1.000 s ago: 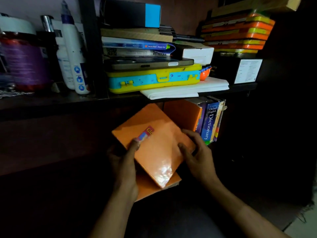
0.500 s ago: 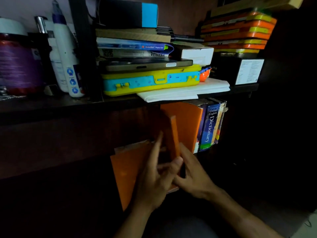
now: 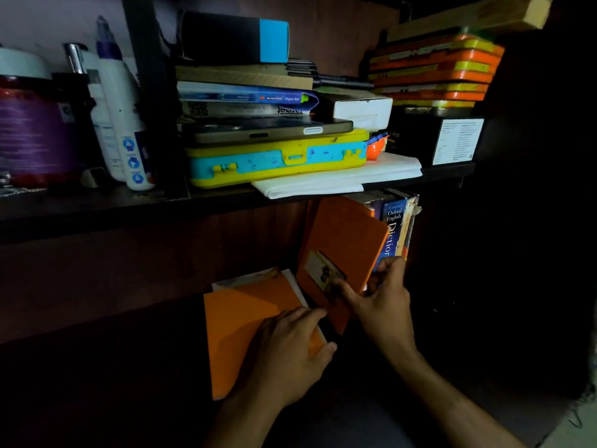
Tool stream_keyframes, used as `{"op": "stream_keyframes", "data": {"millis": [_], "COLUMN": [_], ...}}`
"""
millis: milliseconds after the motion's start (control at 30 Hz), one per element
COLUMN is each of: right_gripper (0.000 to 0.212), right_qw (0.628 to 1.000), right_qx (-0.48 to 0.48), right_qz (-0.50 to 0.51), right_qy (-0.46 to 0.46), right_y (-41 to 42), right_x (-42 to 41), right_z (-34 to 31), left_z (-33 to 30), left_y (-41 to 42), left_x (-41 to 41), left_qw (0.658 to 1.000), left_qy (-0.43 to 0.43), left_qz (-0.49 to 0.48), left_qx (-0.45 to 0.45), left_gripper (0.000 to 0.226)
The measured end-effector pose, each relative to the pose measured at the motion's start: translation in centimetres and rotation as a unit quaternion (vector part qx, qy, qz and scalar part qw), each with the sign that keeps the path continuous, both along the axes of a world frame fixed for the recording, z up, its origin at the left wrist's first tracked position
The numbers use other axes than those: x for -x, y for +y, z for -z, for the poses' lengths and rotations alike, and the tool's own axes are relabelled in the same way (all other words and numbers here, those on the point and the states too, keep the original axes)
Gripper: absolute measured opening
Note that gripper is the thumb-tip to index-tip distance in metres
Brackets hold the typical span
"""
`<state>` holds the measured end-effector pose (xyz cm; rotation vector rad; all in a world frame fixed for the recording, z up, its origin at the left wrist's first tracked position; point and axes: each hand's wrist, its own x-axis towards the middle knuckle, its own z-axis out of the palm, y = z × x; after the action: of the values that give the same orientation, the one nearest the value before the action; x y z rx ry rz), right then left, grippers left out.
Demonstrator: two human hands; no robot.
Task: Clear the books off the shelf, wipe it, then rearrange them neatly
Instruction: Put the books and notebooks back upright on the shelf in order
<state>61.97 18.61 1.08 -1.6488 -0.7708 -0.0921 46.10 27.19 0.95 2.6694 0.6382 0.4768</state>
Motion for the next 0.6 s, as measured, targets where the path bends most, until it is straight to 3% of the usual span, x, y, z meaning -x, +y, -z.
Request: {"op": "stream_keyframes", "data": {"millis": [200, 300, 400, 600], "right_gripper": [0.037, 0.022, 0.027, 0.027], "right_qw": [1.000, 0.997, 0.988, 0.999], "right_qx": [0.019, 0.056, 0.102, 0.039], "right_qz": [0.017, -0.054, -0.101, -0.032], "right_qy": [-0.016, -0.018, -0.053, 0.002], "right_y": [-0.05, -0.22, 0.02, -0.02], "right_x": [-0.47, -0.33, -0.10, -0.33], "right_z": [0.09, -0.01, 0.39, 0.08], "left_z": [-0.06, 0.14, 0.31, 0.07], "left_y": [0.01, 0.17, 0.26, 0.14], "left_x": [-0.11, -0.07, 0.05, 0.09], "left_qw": [1.000, 1.000, 0.999, 0.998], "left_qy": [0.007, 0.010, 0.019, 0.009], "left_qz": [0.004, 0.009, 0.020, 0.034], "left_qx": [-0.017, -0.022, -0.034, -0.053], "left_gripper": [0.062, 0.064, 0.063, 0.056]}}
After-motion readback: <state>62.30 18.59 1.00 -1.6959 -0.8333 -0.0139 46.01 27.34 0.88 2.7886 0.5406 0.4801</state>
